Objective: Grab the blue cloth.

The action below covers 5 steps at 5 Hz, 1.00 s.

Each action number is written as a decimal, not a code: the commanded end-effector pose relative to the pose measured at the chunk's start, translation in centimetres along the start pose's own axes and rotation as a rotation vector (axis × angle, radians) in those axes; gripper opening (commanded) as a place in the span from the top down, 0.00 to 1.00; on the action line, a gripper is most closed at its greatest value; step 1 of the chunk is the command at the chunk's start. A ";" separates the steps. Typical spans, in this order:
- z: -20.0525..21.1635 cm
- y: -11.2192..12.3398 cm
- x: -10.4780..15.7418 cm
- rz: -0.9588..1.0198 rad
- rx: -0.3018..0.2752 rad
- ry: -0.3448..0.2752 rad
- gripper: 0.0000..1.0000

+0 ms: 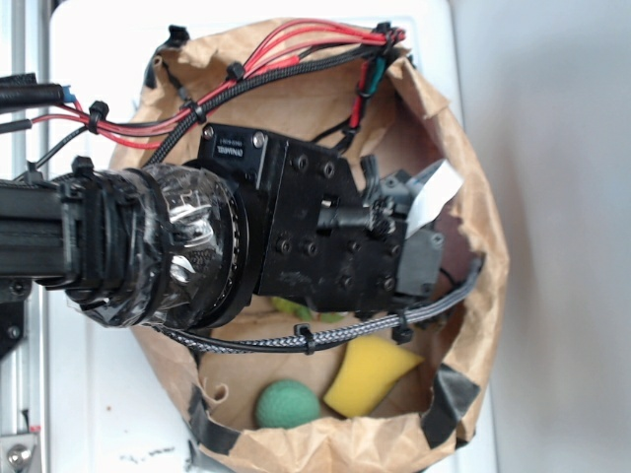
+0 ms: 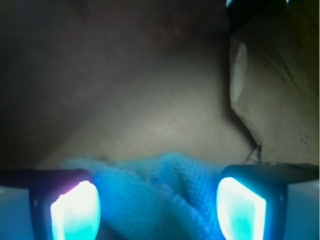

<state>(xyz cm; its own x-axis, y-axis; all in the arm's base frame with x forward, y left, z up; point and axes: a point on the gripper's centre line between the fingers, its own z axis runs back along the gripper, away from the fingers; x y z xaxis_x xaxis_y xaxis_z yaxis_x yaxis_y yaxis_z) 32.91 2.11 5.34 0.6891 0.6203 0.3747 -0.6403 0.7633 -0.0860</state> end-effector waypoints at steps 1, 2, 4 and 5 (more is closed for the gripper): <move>0.0 1.0 0.1 -0.009 0.012 -0.034 0.00; -0.1 1.3 -0.2 0.005 0.029 -0.028 1.00; -0.2 1.6 -0.5 0.029 0.038 -0.064 1.00; -0.1 1.8 -0.5 0.034 0.036 -0.074 1.00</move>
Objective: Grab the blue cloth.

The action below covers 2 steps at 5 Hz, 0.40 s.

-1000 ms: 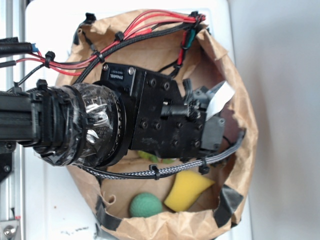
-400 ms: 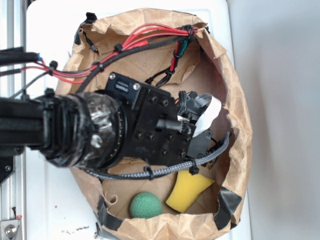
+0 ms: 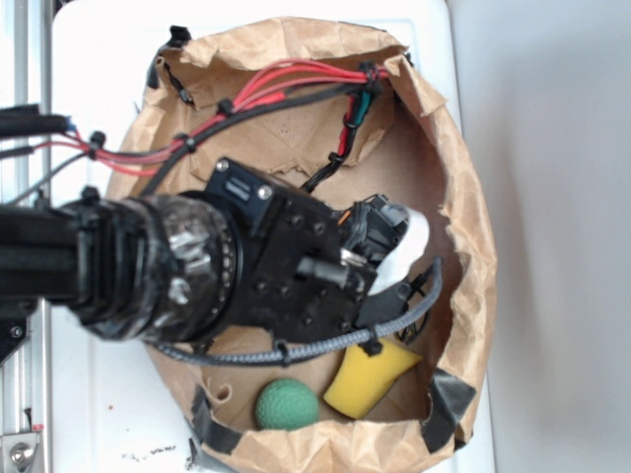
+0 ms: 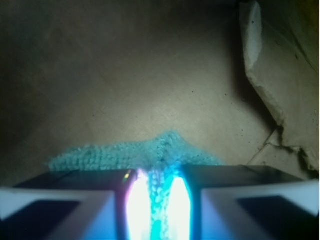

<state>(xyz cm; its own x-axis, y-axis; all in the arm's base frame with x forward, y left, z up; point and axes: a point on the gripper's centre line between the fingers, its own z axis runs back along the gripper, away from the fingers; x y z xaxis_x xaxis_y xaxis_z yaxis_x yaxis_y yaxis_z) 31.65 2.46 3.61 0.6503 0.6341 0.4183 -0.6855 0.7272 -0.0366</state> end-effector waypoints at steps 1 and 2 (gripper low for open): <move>1.4 0.6 1.0 0.010 -0.044 -0.033 1.00; 3.6 0.7 1.7 0.022 -0.061 -0.020 1.00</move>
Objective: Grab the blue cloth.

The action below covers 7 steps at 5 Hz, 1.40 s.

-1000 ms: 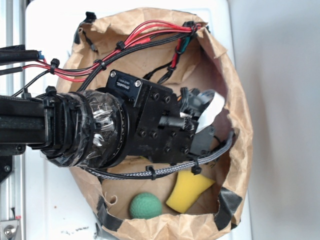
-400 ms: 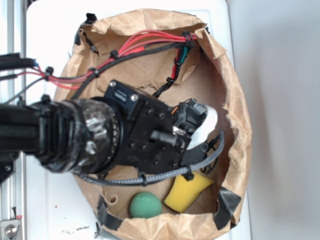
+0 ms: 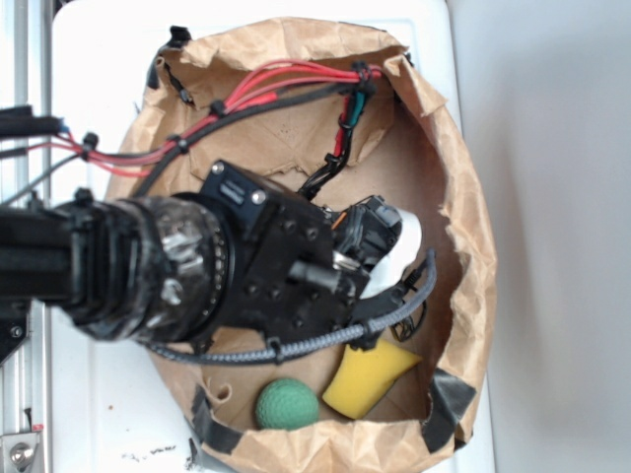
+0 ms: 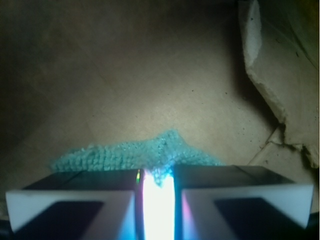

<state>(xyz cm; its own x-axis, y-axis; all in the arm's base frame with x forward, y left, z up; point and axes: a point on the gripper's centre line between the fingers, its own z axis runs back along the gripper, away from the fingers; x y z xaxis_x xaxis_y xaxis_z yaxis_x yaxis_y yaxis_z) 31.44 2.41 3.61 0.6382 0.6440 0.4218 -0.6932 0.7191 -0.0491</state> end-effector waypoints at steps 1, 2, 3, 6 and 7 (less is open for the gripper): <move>6.6 1.1 3.1 0.001 -0.029 0.027 1.00; 9.5 2.2 4.1 -0.005 0.012 0.005 1.00; 11.9 3.8 5.6 -0.010 -0.033 0.081 1.00; 15.5 4.1 6.4 0.024 -0.069 0.107 1.00; 15.3 4.2 6.2 0.027 -0.080 0.101 1.00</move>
